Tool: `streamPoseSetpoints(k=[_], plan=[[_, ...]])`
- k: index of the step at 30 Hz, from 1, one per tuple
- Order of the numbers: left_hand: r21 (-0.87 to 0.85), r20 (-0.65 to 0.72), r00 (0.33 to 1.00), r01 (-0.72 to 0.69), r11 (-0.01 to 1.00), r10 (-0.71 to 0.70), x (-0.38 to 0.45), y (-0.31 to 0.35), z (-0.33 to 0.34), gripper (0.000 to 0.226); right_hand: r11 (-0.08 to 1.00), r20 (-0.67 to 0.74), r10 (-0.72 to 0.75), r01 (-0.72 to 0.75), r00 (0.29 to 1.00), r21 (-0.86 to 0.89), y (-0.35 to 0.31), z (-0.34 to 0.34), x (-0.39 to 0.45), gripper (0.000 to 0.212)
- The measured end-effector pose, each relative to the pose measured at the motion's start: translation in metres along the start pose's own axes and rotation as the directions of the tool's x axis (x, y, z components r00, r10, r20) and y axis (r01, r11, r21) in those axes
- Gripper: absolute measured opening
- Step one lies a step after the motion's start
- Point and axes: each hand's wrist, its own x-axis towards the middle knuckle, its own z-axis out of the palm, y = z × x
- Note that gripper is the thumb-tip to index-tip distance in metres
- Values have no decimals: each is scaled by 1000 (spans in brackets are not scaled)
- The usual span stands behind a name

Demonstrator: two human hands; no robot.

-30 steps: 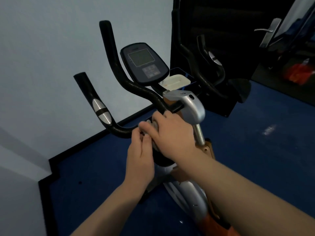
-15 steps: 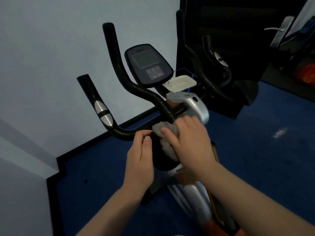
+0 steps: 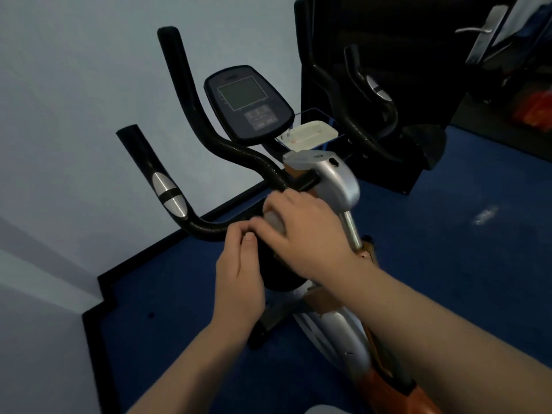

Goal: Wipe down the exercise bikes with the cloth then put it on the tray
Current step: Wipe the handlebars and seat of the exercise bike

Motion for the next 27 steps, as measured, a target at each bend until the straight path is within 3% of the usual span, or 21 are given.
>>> streamPoseSetpoints(k=[2, 5, 8, 13, 17, 18, 21, 22, 25, 27], plan=[[1, -2, 1000, 9, 1000, -9, 0, -1, -1, 25, 999, -62, 31, -30, 998, 19, 6, 11, -7, 23], [2, 5, 1000, 17, 1000, -17, 0, -4, -2, 26, 932, -281, 240, -140, 929, 333, 7, 30, -34, 19], [15, 24, 1000, 2, 1000, -2, 1, -5, -3, 27, 790, -304, 466, -236, 831, 565, -9, 48, -50, 23], [44, 63, 998, 6, 999, -9, 4, -5, -6, 24, 801, -306, 460, -240, 834, 548, 5, 34, -22, 25], [24, 47, 999, 15, 1000, -16, 3, -7, -6, 24, 661, -372, 662, -272, 651, 700, -18, 61, -46, 22], [26, 44, 999, 20, 999, -21, 3, -7, -5, 24, 653, -352, 671, -295, 653, 697, -19, 60, -51, 22], [25, 61, 998, 30, 999, -32, 4, -5, -6, 24, 846, -291, 471, -333, 833, 416, 0, 35, -55, 19], [13, 63, 997, 32, 999, -32, 5, -4, -7, 25, 877, -298, 427, -310, 853, 368, 7, 23, -54, 14], [-45, 37, 999, 25, 999, -24, 2, -2, -7, 29, 852, -390, 424, -213, 817, 478, 6, -2, -41, 10], [-106, 0, 999, 43, 993, -43, -3, -1, -5, 35, 854, -338, 346, -145, 875, 500, -10, 4, -24, 23]])
